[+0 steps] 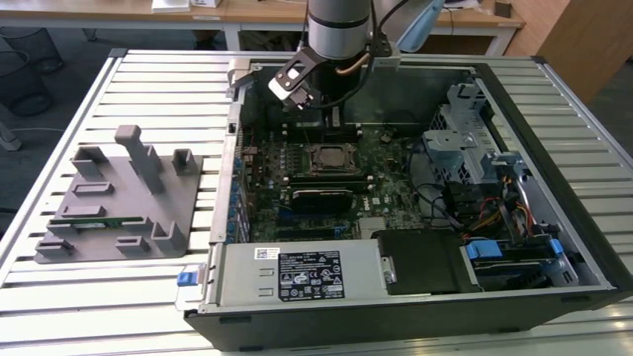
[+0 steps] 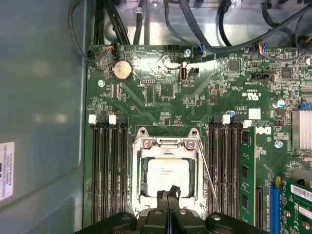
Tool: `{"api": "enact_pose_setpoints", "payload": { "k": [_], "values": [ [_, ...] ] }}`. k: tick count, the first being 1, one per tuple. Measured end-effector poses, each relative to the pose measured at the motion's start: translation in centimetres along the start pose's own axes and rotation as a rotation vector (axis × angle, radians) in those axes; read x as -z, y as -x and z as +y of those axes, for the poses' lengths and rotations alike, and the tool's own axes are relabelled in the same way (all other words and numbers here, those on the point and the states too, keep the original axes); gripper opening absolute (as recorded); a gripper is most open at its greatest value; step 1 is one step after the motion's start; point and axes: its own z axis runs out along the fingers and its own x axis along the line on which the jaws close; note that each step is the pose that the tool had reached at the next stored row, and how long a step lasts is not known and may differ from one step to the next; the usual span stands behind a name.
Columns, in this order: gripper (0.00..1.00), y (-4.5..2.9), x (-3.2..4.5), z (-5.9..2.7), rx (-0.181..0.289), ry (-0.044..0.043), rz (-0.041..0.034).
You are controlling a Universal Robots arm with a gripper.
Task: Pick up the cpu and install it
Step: 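Install the first cpu locking lever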
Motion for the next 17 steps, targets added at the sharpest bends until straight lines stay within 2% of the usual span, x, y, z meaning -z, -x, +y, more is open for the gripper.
{"api": "enact_pose_setpoints", "payload": {
  "k": [6,17],
  "values": [
    [0.11,-0.01,0.78,0.02,0.000,0.0000,0.0000],
    [0.11,-0.01,0.89,0.01,0.000,0.0000,0.0006]
  ]
}}
